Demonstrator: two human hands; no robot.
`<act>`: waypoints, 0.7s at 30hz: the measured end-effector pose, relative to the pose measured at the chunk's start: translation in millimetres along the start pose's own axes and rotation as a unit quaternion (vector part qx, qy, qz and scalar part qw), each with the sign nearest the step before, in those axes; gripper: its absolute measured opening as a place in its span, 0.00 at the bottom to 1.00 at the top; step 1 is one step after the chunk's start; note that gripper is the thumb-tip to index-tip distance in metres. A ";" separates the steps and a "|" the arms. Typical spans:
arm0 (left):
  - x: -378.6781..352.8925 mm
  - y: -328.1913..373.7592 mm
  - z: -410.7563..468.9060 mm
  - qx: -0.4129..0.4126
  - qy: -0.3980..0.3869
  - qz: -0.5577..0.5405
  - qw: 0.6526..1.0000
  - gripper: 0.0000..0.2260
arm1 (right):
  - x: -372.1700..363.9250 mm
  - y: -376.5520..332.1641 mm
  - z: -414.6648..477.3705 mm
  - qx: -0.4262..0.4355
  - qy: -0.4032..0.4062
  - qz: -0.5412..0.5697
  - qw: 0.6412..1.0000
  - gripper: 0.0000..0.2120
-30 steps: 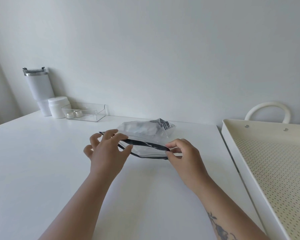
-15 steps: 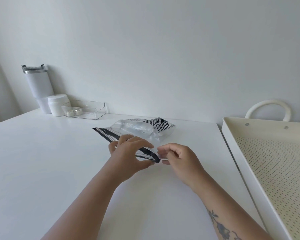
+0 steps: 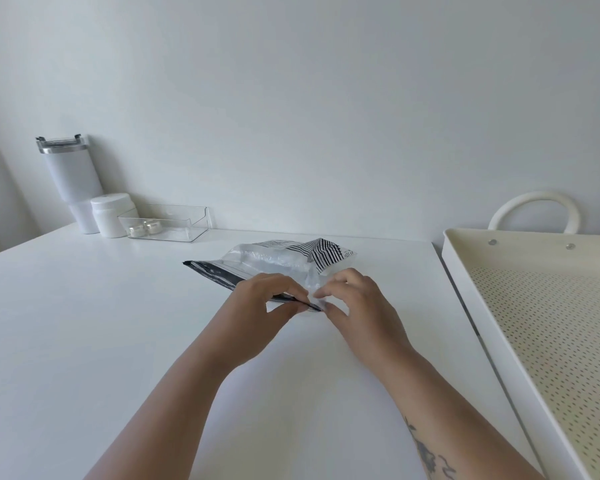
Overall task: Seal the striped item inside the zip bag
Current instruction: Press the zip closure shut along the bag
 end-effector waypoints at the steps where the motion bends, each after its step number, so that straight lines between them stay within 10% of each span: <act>1: 1.4 -0.3 -0.1 -0.001 0.004 0.000 1.000 0.07 | 1.2 -1.2 0.0 0.001 0.010 -0.012 1.000 0.05; 15: -6.3 -5.2 -3.5 0.010 -0.049 0.021 0.999 0.05 | 7.0 8.6 -0.4 -0.076 0.008 -0.105 0.992 0.08; 21: -16.9 -0.3 -0.9 -0.004 -0.051 0.072 0.996 0.05 | 8.2 13.8 -1.5 -0.082 -0.004 0.019 0.996 0.17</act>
Point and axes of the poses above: each hand's wrist, its own z-axis towards the middle knuckle, its own x-axis out of the back of the hand, y = z × x, the point moved 2 cm from there along z, towards the middle knuckle, and after that the axes turned 11 degrees about z, right-handed, at the moved point
